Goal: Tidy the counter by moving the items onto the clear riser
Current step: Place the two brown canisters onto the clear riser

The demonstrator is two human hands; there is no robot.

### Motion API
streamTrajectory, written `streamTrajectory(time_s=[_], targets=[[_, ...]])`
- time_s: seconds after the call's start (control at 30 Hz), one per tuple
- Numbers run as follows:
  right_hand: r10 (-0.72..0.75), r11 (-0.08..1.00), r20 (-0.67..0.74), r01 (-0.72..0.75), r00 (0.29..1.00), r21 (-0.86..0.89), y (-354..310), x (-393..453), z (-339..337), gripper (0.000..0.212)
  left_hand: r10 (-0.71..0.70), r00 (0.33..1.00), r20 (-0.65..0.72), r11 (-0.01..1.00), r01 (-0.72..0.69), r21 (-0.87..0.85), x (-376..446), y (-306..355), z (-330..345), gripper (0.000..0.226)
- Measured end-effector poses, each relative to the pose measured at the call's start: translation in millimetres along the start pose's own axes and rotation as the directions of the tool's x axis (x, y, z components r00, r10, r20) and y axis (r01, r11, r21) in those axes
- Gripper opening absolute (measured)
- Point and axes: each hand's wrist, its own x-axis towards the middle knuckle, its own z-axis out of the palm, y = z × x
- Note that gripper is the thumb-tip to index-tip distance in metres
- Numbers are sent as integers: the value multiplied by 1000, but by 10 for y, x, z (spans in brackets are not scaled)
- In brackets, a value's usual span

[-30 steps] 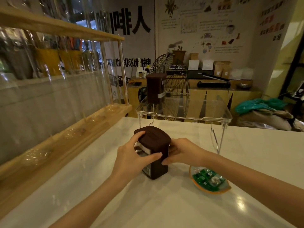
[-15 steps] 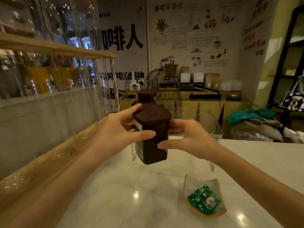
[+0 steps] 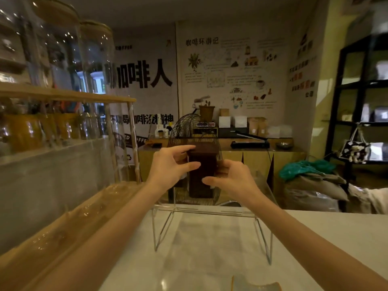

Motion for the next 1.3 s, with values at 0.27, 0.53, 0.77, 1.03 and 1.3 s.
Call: streamTrajectory(time_s=[0.27,0.53,0.77,1.03,1.3], targets=[[17,993,-27,-20,1000,-113,200,268,137,41,-75,997,8,993,75,-87,210,-337,180,50],[63,996,0,-62,998,-62,282,308,225,46,-91,996,11,993,91,-80,219,-402,260,51],[69,996,-30,-71,997,-60,333,288,244,50,-65,995,-70,998,64,-12,229,-421,330,46],[78,995,7,-77,997,-55,369,292,261,34,-77,992,-102,987,90,133,380,-453,415,46],[89,982,94,-72,992,-172,439,315,313,54,-52,990,-132,967,83,242,473,-501,526,45]])
